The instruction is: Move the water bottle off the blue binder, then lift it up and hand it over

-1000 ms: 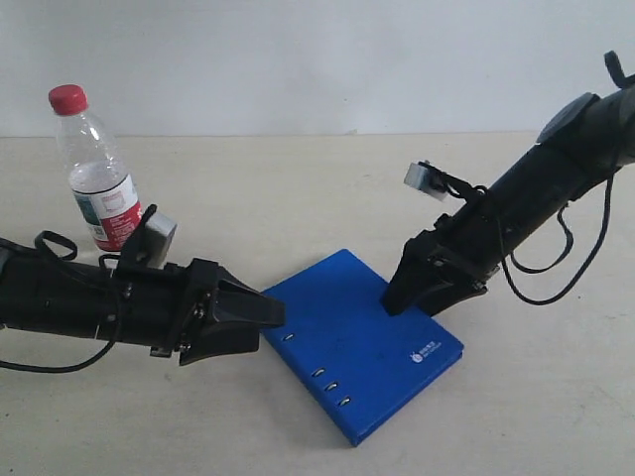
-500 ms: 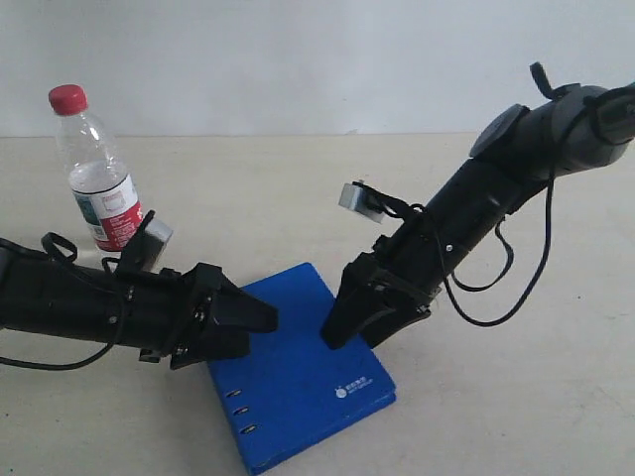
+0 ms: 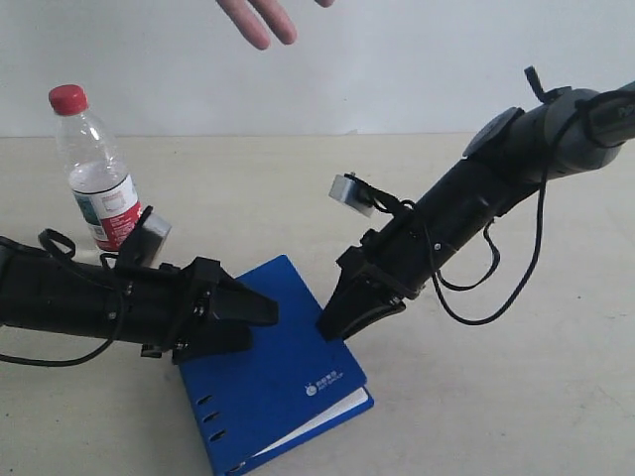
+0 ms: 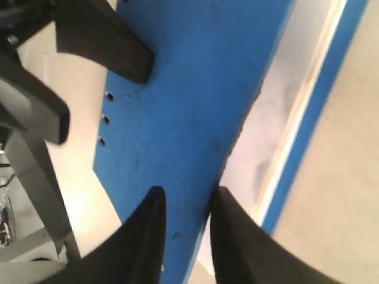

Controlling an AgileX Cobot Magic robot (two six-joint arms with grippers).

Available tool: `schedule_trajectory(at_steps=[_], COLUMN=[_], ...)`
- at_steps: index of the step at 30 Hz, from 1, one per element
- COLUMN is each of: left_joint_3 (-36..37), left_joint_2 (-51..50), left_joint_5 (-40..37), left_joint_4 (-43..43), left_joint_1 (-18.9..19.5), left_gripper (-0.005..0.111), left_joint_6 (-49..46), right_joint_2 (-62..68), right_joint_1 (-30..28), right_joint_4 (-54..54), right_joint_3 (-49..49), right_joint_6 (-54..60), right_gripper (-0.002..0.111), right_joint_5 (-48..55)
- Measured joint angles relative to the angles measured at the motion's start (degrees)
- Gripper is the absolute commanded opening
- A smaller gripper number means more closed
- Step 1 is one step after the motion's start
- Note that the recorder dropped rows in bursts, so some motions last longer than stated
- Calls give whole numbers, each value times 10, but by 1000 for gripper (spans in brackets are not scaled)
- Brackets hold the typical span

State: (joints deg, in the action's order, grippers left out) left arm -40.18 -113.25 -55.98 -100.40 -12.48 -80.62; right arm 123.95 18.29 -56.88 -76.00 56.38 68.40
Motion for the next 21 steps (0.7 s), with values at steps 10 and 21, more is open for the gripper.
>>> schedule_trajectory(at_steps=[10,21], left_joint_3=[0,0], left_joint_2=[0,2], left_joint_5=[-35,15], left_joint_4=[2,1], left_joint_1=[0,4], left_gripper=[59,59], left_joint_6=[-12,10], right_joint_2=[0,0], right_joint_1=[19,-82], right_joint_4=[-31,24], right_joint_3=[0,1], right_joint_6=[50,-28], right_gripper=[0,0], right_joint_5=[-5,-12])
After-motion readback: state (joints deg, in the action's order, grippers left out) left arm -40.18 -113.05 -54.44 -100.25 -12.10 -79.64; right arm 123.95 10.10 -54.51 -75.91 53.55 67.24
